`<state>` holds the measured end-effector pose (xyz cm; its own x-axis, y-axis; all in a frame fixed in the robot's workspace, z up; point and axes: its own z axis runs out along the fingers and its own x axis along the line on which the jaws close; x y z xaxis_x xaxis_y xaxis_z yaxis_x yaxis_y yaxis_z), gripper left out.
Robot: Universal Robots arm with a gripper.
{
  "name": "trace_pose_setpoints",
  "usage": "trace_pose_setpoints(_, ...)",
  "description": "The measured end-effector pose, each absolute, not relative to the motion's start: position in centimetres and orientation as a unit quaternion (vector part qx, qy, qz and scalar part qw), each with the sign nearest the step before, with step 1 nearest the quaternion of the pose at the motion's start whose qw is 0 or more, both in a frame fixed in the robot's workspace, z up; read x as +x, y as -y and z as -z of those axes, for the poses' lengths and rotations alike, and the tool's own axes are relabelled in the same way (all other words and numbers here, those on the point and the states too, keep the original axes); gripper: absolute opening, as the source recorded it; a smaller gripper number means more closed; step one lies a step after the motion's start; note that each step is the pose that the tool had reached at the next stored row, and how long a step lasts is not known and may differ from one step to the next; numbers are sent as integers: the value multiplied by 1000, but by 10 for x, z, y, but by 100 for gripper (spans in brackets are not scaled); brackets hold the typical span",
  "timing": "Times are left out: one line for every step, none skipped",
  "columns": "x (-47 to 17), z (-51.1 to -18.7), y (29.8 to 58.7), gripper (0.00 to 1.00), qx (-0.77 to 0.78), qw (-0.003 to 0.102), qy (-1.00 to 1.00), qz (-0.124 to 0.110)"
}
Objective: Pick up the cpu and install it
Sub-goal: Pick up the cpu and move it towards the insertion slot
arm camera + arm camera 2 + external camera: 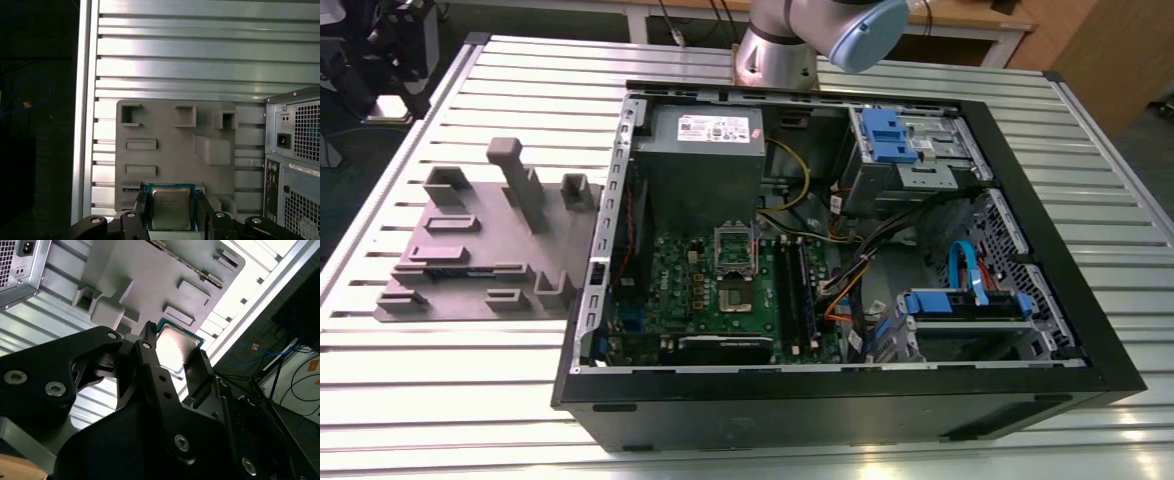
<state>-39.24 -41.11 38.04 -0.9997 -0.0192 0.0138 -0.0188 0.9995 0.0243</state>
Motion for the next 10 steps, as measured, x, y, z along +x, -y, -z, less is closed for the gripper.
trace_pose_setpoints(-392,-380,411,47,10,7,1000,12)
trace_pose_setpoints(-391,-380,411,47,10,7,1000,12)
trace_pose_setpoints(-390,-380,411,47,10,7,1000,12)
trace_pose_setpoints(-389,-380,411,47,10,7,1000,12)
trace_pose_setpoints(-388,-380,411,47,10,7,1000,12)
trace_pose_setpoints(-387,-380,411,47,10,7,1000,12)
trace_pose_setpoints(-386,-380,411,47,10,7,1000,12)
trace_pose_setpoints(-385,-380,411,47,10,7,1000,12)
trace_pose_setpoints(-384,-380,411,47,9,7,1000,12)
trace_pose_setpoints(-383,-380,411,47,10,7,1000,12)
